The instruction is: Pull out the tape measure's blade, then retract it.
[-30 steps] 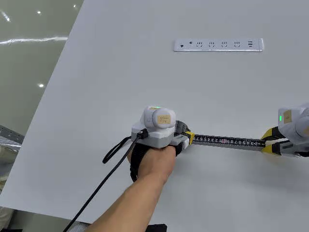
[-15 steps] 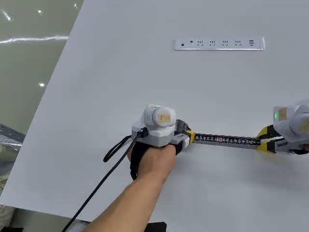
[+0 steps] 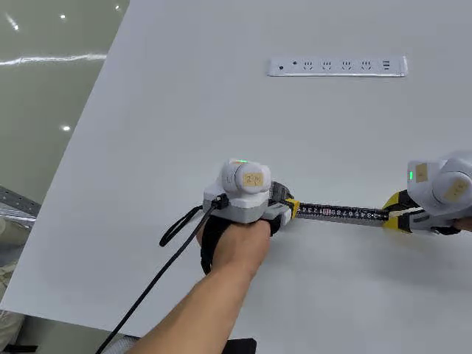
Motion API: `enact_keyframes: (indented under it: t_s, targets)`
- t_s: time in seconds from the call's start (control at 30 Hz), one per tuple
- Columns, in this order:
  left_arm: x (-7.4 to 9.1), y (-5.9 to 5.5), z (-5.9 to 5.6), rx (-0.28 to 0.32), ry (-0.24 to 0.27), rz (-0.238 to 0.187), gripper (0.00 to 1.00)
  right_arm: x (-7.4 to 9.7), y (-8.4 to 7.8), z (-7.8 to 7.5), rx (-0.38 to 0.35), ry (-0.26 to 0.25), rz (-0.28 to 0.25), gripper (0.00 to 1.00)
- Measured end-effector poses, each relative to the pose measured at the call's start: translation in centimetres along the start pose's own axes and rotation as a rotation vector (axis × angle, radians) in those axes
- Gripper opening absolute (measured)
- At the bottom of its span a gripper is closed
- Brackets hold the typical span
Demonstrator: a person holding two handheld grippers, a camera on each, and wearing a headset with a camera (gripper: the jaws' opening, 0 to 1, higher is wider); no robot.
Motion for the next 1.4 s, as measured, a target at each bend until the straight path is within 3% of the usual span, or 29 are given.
enact_keyframes:
  t_s: [1.4]
  targets:
    - [0.1, -0.1, 0.0, 0.006, -0.008, 0.004, 0.59, -1.6, 2.5, -0.3, 0.024, 0.013, -0.037, 0.10]
Point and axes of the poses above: the centre of the closed fingertips' face, and the gripper's own axes: x roughly backward along the fingers, z roughly to its left, y roughly out of its top, the point moved 1 cm from there along x, roughly backward along the fingers, and after that the axes turned 13 degrees about x, right-handed, at the moved point
